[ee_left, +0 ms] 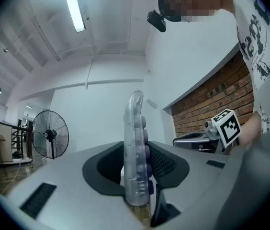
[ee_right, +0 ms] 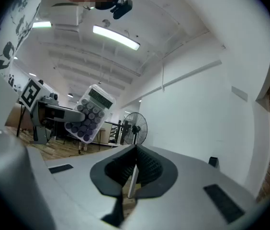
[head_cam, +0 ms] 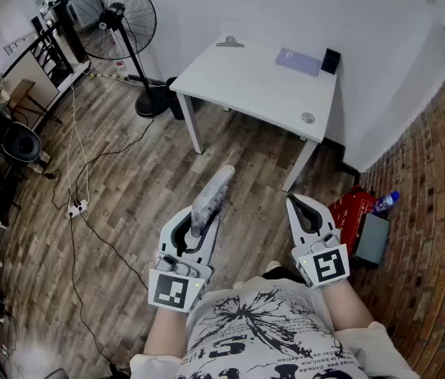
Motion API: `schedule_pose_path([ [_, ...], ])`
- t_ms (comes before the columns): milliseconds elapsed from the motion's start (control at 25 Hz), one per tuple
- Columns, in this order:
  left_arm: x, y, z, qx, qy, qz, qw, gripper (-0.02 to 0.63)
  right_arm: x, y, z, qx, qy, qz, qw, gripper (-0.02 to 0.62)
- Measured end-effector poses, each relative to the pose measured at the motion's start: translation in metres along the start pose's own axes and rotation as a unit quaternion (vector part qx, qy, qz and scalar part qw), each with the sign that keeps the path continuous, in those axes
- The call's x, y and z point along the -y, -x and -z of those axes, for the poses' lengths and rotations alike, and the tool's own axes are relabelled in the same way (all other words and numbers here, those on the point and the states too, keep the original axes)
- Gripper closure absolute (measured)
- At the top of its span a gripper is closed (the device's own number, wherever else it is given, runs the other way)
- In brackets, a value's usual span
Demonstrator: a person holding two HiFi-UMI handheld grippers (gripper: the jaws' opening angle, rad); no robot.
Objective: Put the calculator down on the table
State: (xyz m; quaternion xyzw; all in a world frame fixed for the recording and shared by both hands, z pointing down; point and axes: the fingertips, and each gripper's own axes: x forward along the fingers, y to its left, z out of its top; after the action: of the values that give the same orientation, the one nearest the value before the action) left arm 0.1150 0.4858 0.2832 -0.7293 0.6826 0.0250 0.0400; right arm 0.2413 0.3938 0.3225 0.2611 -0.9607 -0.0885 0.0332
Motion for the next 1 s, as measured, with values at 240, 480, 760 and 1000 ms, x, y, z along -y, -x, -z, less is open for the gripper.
schedule_pose_path([
  [240,-0.007,0.006,0.004,-0.002,0.006,-0.004,1.0,0.462,-0.004,-0.001,0.003,0.001,0.011,0.004,1.0,0.581],
  [480,-0.012,0.014,0.018,-0.03,-0.012,0.006,0.9995,0.462,-0.008,-0.006,0.009,-0.005,-0.011,0.006,1.0,0.581],
  [760,-0.033,0.01,0.034,-0.039,0.003,-0.005,0.9992,0.462,-0.009,-0.028,0.017,-0.012,-0.017,0.0,1.0,0.581],
  [1000,-0.068,-0.032,0.043,-0.042,0.005,-0.021,0.9989,0.462,0.019,-0.084,0.027,-0.014,-0.019,-0.01,1.0,0.58],
])
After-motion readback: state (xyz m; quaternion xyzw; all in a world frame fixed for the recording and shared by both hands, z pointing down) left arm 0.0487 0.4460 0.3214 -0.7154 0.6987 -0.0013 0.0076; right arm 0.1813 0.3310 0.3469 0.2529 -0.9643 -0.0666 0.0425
